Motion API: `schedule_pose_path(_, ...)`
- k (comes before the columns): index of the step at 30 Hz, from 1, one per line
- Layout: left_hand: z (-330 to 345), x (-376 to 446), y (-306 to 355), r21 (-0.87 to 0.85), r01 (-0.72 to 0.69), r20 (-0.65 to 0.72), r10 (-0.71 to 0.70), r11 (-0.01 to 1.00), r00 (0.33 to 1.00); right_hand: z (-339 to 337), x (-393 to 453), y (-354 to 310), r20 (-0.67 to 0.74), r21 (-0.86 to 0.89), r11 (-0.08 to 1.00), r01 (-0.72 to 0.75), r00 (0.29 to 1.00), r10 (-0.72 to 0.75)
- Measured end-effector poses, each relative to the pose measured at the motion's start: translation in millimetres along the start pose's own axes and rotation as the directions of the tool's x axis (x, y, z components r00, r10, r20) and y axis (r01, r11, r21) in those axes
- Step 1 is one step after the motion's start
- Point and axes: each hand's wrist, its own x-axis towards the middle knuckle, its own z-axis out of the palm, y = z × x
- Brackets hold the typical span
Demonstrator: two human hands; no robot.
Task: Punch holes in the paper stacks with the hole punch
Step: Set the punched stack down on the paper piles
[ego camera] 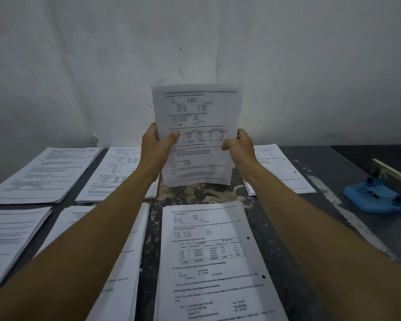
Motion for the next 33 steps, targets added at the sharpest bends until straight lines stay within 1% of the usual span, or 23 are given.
schedule_pose_path(7,-2,-2,-1,0.047,-0.011,-0.003,0.011,0.999,1.000,-2,-1,-1,-0.080,-0.029,1.000,0.010,0.997,-0.012)
schedule_pose_path(10,-8,-1,3,0.056,-0.046,0.002,0.046,0.997,0.999,-9,1,-8,-0.101,-0.030,0.999,0.035,0.994,-0.038)
schedule_pose_path(13,-11,3,9,0.032,-0.075,0.023,0.074,0.997,0.997,-12,1,-18,-0.077,-0.020,0.998,0.067,0.995,-0.068)
schedule_pose_path(16,-12,7,14,0.020,-0.065,0.052,0.064,0.998,0.997,-11,1,-25,-0.014,-0.011,0.997,0.074,0.997,-0.074)
schedule_pose_path(19,-12,8,15,0.013,-0.066,0.090,0.064,0.998,0.994,-9,3,-26,0.031,-0.004,0.999,0.051,0.998,-0.050)
schedule_pose_path(24,-7,8,7,0.040,-0.064,0.063,0.061,0.997,0.996,-3,2,-16,0.040,-0.032,0.999,0.040,0.998,-0.039)
schedule_pose_path(28,-6,8,9,0.070,-0.074,0.033,0.072,0.995,0.997,-5,3,-14,0.027,-0.031,0.995,0.092,0.995,-0.091)
schedule_pose_path(33,1,7,24,0.092,-0.137,-0.015,0.139,0.986,0.990,-8,0,-21,-0.009,-0.084,0.975,0.204,0.979,-0.206)
